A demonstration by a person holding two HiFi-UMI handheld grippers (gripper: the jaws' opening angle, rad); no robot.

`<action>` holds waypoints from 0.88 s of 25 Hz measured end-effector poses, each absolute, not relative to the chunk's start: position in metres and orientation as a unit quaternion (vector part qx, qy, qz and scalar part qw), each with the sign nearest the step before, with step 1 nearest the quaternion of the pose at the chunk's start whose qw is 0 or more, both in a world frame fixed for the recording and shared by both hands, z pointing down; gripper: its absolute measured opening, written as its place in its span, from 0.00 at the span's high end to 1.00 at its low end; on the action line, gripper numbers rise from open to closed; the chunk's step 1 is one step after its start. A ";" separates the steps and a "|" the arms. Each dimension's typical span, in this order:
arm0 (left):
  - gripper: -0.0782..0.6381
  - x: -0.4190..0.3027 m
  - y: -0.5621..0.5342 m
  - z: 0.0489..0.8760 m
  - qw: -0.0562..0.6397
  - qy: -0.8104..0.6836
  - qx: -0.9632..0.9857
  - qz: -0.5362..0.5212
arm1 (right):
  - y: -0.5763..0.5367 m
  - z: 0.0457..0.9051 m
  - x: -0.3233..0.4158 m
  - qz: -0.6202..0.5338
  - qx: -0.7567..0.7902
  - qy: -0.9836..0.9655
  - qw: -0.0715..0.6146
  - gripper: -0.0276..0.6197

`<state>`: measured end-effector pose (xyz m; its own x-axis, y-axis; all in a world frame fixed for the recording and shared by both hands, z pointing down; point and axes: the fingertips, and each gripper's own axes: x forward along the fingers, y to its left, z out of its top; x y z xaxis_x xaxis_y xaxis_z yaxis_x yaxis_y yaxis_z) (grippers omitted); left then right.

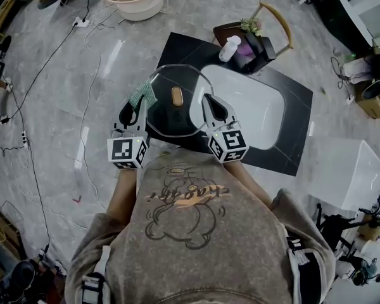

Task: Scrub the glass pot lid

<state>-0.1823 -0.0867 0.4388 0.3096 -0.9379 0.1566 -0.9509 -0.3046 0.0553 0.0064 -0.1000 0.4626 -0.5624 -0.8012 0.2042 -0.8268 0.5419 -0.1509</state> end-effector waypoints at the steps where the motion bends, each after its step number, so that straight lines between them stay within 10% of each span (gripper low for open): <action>1: 0.76 -0.182 -0.087 0.439 0.071 -0.585 0.807 0.047 | -0.100 0.463 0.006 0.115 0.465 -0.876 0.056 0.91; 22: 0.76 -0.183 -0.091 0.447 0.090 -0.577 0.810 0.050 | -0.103 0.473 0.000 0.116 0.460 -0.877 0.077 0.92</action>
